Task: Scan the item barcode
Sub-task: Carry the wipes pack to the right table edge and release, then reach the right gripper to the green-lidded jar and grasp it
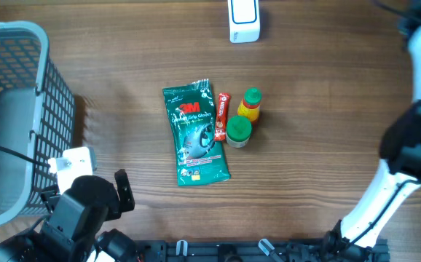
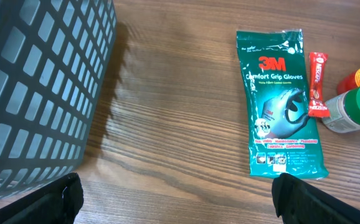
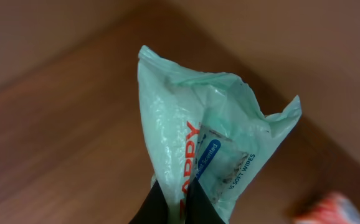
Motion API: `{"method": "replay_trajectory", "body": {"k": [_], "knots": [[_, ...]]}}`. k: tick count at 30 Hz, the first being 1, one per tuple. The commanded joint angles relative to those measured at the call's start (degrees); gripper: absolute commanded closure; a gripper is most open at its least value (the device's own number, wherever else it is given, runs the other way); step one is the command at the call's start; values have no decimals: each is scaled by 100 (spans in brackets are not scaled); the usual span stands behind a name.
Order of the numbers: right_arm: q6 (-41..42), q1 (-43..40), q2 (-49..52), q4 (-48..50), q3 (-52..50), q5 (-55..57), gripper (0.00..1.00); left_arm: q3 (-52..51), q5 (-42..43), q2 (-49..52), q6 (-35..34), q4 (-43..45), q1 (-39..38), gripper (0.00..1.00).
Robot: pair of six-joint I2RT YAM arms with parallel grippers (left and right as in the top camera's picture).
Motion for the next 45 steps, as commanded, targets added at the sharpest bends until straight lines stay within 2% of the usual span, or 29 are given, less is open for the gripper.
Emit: {"method": "replay_trajectory", "body": {"k": [1,5,6,8,11,13,15,16,19,23,25,29,31,37,39,42,45], "knots": [[26,-675,142,-168,-195,-807,96,72,9,-4,-101,13,26,0],[46,-1287,365,-389,-437,-1843,96,72,7,-4,-101,13,26,0],[44,-1346,417,-433,-442,-1849,95,72,9,-4,-101,13,26,0],[28,-1440,496,-619,-466,-1602,86,72,9,-4,-101,13,26,0],[127,-1552,509,-1051,-466,-1073,92,72,9,-4,-101,13,26,0],[210,-1600,433,-1316,-459,-1073,89,72,9,-4,-101,13,26,0],[212,-1602,229,-1637,-455,-1069,32,72,9,-4,-101,13,26,0],[310,-1582,-44,-1832,-455,-1163,11,72,9,-4,-101,13,26,0],[710,-1558,-815,-2017,-455,-2243,3,72,9,-4,-101,13,26,0],[994,-1453,-2149,-2184,-455,-4218,2,72,9,-4,-101,13,26,0],[1130,-1268,-2868,-2396,-455,-4730,2,72,9,-4,-101,13,26,0],[1434,-584,-4089,-3215,-455,-4780,2,72,9,-4,-101,13,26,0],[1419,81,-4559,-3663,-455,-4717,1,72,9,-4,-101,13,26,0],[649,2247,-4754,-4811,-597,-4437,1,72,9,-4,-101,13,26,0],[341,3001,-4719,-4682,-1008,-4430,0,72,9,-4,-101,13,26,0],[352,4175,-4719,-3932,-2341,-4118,0,72,9,-4,-101,13,26,0],[734,4802,-4717,-3117,-3530,-4065,0,72,9,-4,-101,13,26,0]]}}
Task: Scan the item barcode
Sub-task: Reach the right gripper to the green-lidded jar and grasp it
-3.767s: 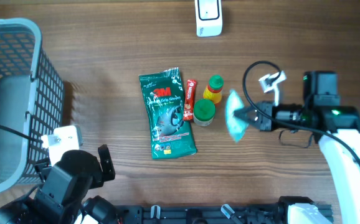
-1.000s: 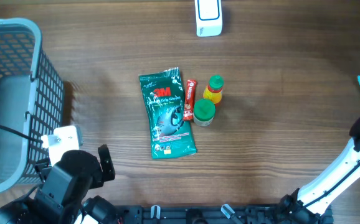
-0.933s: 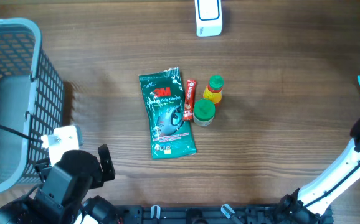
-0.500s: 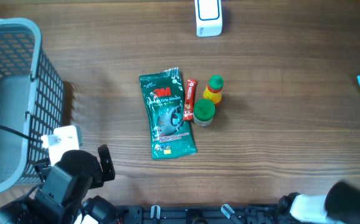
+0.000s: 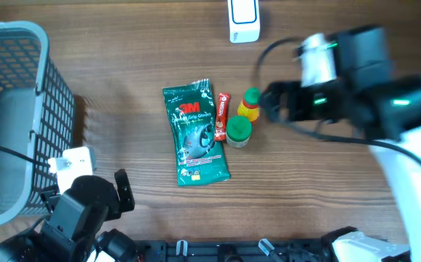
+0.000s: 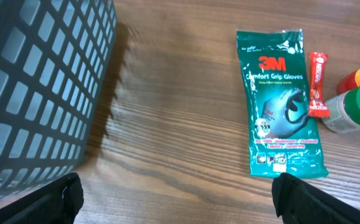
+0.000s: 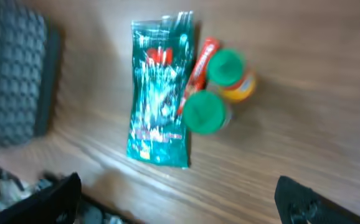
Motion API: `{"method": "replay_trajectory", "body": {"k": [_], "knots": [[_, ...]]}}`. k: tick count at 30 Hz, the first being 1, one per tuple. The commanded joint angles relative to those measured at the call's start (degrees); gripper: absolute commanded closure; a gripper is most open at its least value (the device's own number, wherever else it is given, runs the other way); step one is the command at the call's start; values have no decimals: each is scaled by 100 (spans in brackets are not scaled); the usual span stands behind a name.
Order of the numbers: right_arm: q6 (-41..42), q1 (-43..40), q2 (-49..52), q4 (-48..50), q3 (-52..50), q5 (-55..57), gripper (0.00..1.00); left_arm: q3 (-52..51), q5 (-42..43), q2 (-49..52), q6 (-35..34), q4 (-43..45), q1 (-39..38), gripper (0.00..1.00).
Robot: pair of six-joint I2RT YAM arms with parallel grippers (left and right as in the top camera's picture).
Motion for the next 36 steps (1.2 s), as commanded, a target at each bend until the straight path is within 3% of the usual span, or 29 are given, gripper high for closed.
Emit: {"method": "replay_trajectory", "body": {"k": [1,4,7,18,26,36], "knots": [[382,634,31,671,-1239,317,0,70,4,-4,-101,13,26,0],[549,1080,31,1709,-2221,868,0,70,4,-4,-101,13,26,0],[472,1335,55,2238,-2546,1486,1,70,4,-4,-101,13,26,0],[-411,1742,1467,3589,-2559,2424,0,70,4,-4,-101,13,26,0],[-544,1731,1687,4120,-2559,2717,0,70,4,-4,-101,13,26,0],[-481,1725,2365,4063,-2559,2553,0,70,4,-4,-101,13,26,0]]}}
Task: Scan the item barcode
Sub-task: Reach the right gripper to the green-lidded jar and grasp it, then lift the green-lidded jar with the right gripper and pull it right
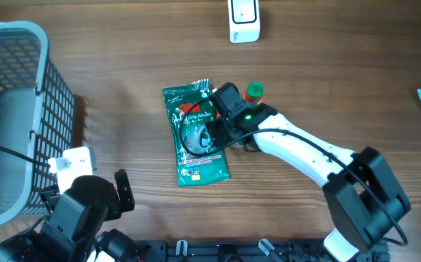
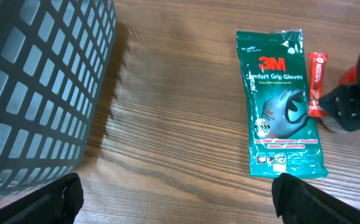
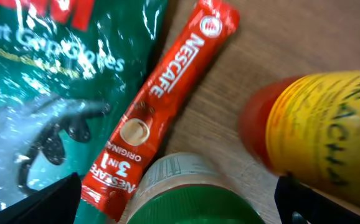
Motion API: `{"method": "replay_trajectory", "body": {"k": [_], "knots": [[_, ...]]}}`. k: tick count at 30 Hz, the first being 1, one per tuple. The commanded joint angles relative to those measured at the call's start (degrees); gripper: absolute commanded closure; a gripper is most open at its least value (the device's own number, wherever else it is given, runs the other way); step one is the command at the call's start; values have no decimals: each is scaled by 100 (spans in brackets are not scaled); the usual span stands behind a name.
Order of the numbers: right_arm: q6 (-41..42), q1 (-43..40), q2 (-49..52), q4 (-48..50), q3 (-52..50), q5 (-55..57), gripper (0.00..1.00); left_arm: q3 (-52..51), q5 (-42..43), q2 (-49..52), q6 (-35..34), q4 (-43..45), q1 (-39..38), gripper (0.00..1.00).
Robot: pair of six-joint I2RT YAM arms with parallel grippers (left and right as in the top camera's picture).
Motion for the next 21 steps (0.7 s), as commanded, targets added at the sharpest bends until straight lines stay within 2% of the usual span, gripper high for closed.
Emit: {"method": "replay_trajectory", "body": {"k": [1,3,5,7,11,14,17,21], "knots": [[2,-9,72,-63,2,-186,0,70,9,-4,-98,13,26,0],[2,-35,72,-170,2,-380,1,70,9,-4,-98,13,26,0],[7,-42,72,-334,2,-533,5,70,9,-4,-98,13,26,0],[26,-39,72,-546,2,-527,19,70,9,-4,-98,13,26,0],[778,-133,50,-1036,11,-522,32,70,9,-4,-98,13,26,0],[1305,-315,-4,-1471,13,-525,33,70,9,-4,-98,13,26,0],[1790,-813,-122,-2124,13,-518,39,70,9,-4,-98,13,26,0],[1943,-1193,-149,-2374,11,-501,41,70,9,-4,-98,13,26,0]]}}
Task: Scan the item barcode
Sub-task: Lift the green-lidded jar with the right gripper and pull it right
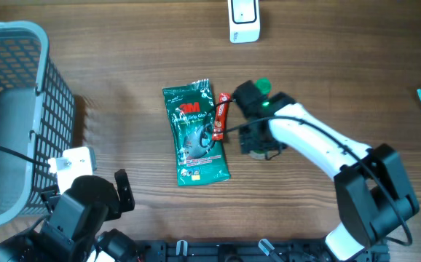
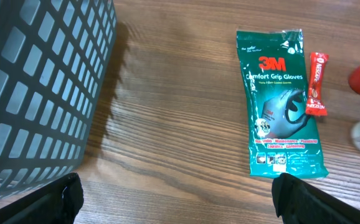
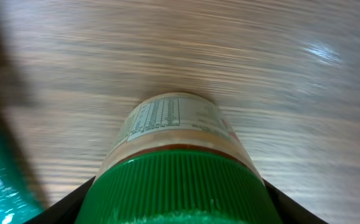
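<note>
My right gripper (image 1: 258, 142) is shut on a green-capped jar (image 3: 175, 180), its cap filling the right wrist view between the dark fingers (image 3: 74, 200). The jar stands a little right of the red Nescafe stick (image 1: 220, 116) and the green 3M gloves pack (image 1: 196, 135). A yellow-and-red bottle (image 1: 261, 87) with a green cap stands just behind the gripper. The white scanner (image 1: 244, 20) sits at the table's far edge. My left gripper (image 2: 180, 205) is open near the front left, holding nothing.
A grey basket (image 1: 10, 116) stands at the left. A pale green wipes pack lies at the right edge. The right arm (image 1: 320, 149) stretches from the front right across to the items.
My right gripper was open low over the Nescafe stick and the two bottles. Now it is shut on the green-capped jar, which sits further right, apart from the stick.
My right gripper first held the wipes pack off at the far right. Then it was open high above the gloves pack and bottles, and the wipes pack later lay at the right edge. It came low over the stick, and now grips the jar. The left arm stayed put.
</note>
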Motion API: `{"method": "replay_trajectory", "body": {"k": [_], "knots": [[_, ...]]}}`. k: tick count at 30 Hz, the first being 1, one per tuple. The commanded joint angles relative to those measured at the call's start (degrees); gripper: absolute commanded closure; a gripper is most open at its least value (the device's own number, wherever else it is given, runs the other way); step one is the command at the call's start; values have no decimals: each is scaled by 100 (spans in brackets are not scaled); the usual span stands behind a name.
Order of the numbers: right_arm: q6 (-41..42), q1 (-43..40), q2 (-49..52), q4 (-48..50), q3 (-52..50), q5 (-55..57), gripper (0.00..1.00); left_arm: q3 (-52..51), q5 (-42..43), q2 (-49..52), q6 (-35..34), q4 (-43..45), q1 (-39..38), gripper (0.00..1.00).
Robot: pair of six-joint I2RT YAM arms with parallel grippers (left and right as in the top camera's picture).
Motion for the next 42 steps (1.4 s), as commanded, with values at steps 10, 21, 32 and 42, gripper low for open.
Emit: {"method": "replay_trajectory", "body": {"k": [10,21,32,42], "knots": [[354,-734,-507,-389,-52,76,39,70,9,-4,-98,13,26,0],[525,-756,-1834,-911,-55,579,18,70,9,-4,-98,13,26,0],[1683,-791,-1834,-494,-66,518,0,70,7,-4,-98,13,26,0],[1150,-793,-669,173,-232,214,0,70,9,-4,-98,13,26,0]]}}
